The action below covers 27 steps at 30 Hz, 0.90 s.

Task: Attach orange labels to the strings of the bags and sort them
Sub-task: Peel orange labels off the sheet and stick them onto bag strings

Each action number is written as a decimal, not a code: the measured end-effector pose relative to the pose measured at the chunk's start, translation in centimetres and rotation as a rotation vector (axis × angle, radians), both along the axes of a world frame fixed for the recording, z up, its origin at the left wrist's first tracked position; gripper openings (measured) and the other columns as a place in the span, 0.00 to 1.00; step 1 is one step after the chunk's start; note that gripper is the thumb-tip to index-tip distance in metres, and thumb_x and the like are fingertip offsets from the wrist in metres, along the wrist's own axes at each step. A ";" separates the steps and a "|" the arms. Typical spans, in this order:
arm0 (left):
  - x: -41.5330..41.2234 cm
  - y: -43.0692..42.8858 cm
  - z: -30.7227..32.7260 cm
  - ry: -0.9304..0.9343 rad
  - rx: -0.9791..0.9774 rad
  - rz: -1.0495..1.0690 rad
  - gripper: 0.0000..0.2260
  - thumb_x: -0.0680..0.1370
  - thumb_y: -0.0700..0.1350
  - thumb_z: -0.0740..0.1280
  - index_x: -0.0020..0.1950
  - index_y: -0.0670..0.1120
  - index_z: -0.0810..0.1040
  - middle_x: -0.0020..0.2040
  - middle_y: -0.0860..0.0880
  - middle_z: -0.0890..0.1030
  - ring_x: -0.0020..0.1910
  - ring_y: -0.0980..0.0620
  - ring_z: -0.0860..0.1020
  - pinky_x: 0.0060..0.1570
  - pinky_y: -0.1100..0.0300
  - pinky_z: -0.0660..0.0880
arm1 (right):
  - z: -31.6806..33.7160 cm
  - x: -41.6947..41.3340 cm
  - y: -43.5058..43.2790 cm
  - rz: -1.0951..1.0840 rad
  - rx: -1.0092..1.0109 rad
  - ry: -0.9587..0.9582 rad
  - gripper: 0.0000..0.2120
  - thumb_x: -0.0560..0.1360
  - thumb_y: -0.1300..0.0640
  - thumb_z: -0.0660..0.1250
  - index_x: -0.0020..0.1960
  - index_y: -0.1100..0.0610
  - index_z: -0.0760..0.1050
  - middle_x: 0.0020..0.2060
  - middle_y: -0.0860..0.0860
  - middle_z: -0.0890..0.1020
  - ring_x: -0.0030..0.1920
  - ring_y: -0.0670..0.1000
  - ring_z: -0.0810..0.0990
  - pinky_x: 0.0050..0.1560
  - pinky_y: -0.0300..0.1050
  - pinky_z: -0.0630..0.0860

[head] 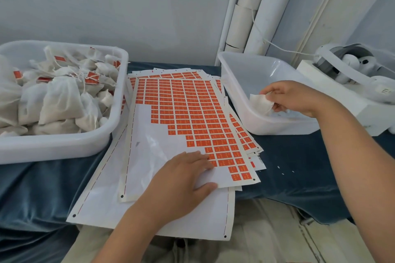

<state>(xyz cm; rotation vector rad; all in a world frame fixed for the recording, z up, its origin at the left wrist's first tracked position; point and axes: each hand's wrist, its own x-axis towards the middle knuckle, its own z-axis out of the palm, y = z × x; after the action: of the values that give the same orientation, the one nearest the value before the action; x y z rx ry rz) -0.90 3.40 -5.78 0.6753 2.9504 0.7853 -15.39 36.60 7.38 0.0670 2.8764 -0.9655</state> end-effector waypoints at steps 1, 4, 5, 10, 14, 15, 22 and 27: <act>0.0 0.0 0.0 0.003 0.001 0.001 0.27 0.79 0.71 0.61 0.77 0.64 0.69 0.79 0.68 0.66 0.78 0.62 0.65 0.75 0.61 0.54 | -0.1 0.1 0.0 -0.001 -0.010 0.013 0.10 0.85 0.57 0.64 0.61 0.49 0.82 0.51 0.50 0.85 0.48 0.51 0.84 0.43 0.39 0.79; 0.0 0.0 -0.1 0.010 -0.006 0.002 0.27 0.79 0.71 0.61 0.77 0.64 0.69 0.79 0.68 0.66 0.79 0.62 0.65 0.76 0.60 0.55 | -0.2 0.1 0.2 0.004 -0.044 -0.005 0.09 0.84 0.58 0.66 0.60 0.49 0.83 0.50 0.50 0.86 0.45 0.50 0.85 0.44 0.39 0.82; 0.0 0.0 -0.1 0.010 -0.009 0.002 0.28 0.79 0.71 0.61 0.77 0.64 0.69 0.79 0.69 0.66 0.79 0.62 0.65 0.77 0.60 0.56 | -0.3 0.2 0.3 0.007 -0.049 -0.027 0.08 0.84 0.58 0.67 0.58 0.49 0.84 0.50 0.51 0.87 0.44 0.49 0.85 0.44 0.39 0.82; 0.0 0.1 -0.2 0.019 -0.008 0.008 0.28 0.79 0.71 0.61 0.77 0.64 0.69 0.78 0.69 0.67 0.78 0.62 0.66 0.75 0.62 0.55 | -0.5 0.0 0.5 -0.045 0.004 0.070 0.05 0.82 0.53 0.70 0.52 0.50 0.85 0.50 0.49 0.87 0.49 0.52 0.87 0.49 0.46 0.83; 0.1 0.1 -0.1 0.028 -0.015 0.006 0.28 0.79 0.72 0.60 0.77 0.65 0.69 0.78 0.69 0.66 0.78 0.62 0.66 0.75 0.61 0.56 | 0.0 -0.2 0.5 -0.137 -0.129 0.164 0.06 0.83 0.55 0.69 0.52 0.53 0.85 0.50 0.51 0.87 0.51 0.52 0.87 0.55 0.52 0.85; 0.1 0.1 -0.1 0.026 -0.017 0.005 0.28 0.79 0.72 0.60 0.77 0.65 0.69 0.78 0.69 0.66 0.78 0.62 0.66 0.76 0.60 0.57 | 0.0 -0.2 0.5 -0.150 -0.135 0.179 0.06 0.83 0.55 0.68 0.52 0.53 0.85 0.49 0.50 0.87 0.50 0.51 0.88 0.53 0.51 0.86; 0.2 -0.3 0.1 0.040 0.002 0.022 0.28 0.77 0.73 0.61 0.74 0.65 0.72 0.75 0.69 0.70 0.74 0.62 0.71 0.70 0.64 0.58 | 0.2 0.8 0.4 -0.182 -0.186 0.388 0.07 0.83 0.56 0.67 0.52 0.51 0.84 0.46 0.50 0.88 0.44 0.52 0.88 0.56 0.56 0.85; 0.1 -0.4 0.8 0.008 0.083 0.086 0.25 0.77 0.73 0.58 0.67 0.64 0.78 0.68 0.68 0.78 0.57 0.68 0.76 0.61 0.70 0.63 | 1.9 3.5 -1.4 -0.067 -0.193 0.558 0.10 0.82 0.52 0.66 0.49 0.39 0.83 0.46 0.41 0.88 0.44 0.44 0.87 0.52 0.50 0.85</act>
<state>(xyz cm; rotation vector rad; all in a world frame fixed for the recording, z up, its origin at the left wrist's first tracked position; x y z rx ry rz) -0.76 2.96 -4.98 0.5602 2.9863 0.9181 -11.90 35.22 9.25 -0.1470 3.2601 -1.4723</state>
